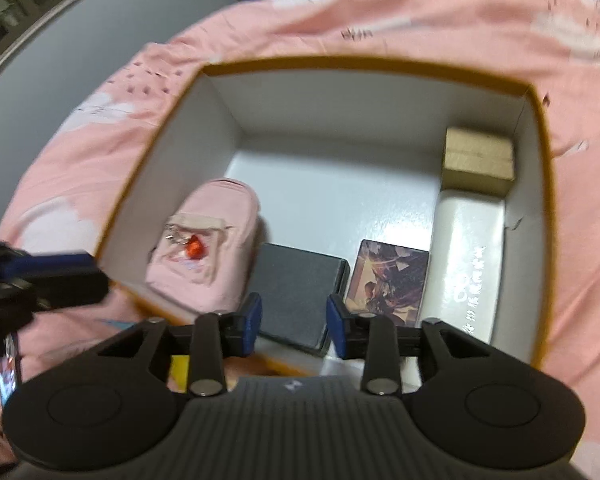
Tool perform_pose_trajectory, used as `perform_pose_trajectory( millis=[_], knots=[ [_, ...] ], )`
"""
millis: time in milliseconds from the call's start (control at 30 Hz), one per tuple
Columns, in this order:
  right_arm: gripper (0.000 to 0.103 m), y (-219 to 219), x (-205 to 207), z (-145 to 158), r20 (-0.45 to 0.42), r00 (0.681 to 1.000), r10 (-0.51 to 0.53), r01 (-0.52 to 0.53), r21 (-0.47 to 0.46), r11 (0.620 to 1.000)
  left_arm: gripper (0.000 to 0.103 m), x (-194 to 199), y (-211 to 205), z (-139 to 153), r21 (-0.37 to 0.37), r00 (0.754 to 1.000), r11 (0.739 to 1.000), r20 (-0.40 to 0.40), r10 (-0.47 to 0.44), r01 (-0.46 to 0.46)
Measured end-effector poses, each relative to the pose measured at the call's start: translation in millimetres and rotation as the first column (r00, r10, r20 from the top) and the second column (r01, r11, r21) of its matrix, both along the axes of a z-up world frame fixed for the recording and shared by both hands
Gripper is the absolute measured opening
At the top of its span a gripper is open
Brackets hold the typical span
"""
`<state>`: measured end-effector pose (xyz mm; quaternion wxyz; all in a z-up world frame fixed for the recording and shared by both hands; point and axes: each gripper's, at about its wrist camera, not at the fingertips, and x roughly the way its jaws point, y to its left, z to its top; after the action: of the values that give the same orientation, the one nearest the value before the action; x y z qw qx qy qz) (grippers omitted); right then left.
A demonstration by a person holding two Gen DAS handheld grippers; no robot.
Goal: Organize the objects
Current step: 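Grasp the white penguin plush with the right gripper while the left grasps the yellow bear plush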
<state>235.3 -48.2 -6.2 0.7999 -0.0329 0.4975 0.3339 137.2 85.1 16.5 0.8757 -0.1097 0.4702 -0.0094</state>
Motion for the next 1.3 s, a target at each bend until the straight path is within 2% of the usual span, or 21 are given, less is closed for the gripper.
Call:
perform_pose_trajectory(
  millis=[100,300,567,800,1067,1300],
  knots=[
    [0.046,-13.1,-22.2,15.1,0.072,0.997,-0.004,0.004,-0.002,1.000,0.028,-10.1,-10.7,-11.6,-0.048,0.999,0.999,-0.041,-0.009,0.007],
    [0.047,-44.5,-58.1,28.1,0.101,0.994,-0.050,0.049,0.007,0.999,0.028,-23.8,-22.3,-34.3,-0.081,0.994,0.997,-0.112,-0.011,0.002],
    [0.046,-68.6,-97.5,6.6,0.001,0.998,-0.068,0.068,-0.050,0.996,0.033,-34.7,-17.3,-47.5,-0.172,0.984,0.985,-0.177,-0.009,-0.021],
    [0.046,-72.3,-111.6,-9.6,-0.094,0.992,-0.080,0.077,-0.038,0.996,0.041,-36.1,-8.9,-61.2,-0.224,0.965,0.973,-0.262,-0.004,-0.057],
    [0.050,-59.0,-112.5,-22.9,-0.131,0.991,-0.039,0.029,-0.076,0.997,0.052,-30.9,-12.5,-72.3,-0.260,0.946,0.964,-0.322,-0.027,-0.061],
    [0.054,-71.1,-110.4,-26.9,-0.186,0.981,-0.056,0.048,-0.046,0.998,0.056,-21.7,-27.0,-80.4,-0.261,0.930,0.965,-0.359,-0.075,-0.023]
  ],
)
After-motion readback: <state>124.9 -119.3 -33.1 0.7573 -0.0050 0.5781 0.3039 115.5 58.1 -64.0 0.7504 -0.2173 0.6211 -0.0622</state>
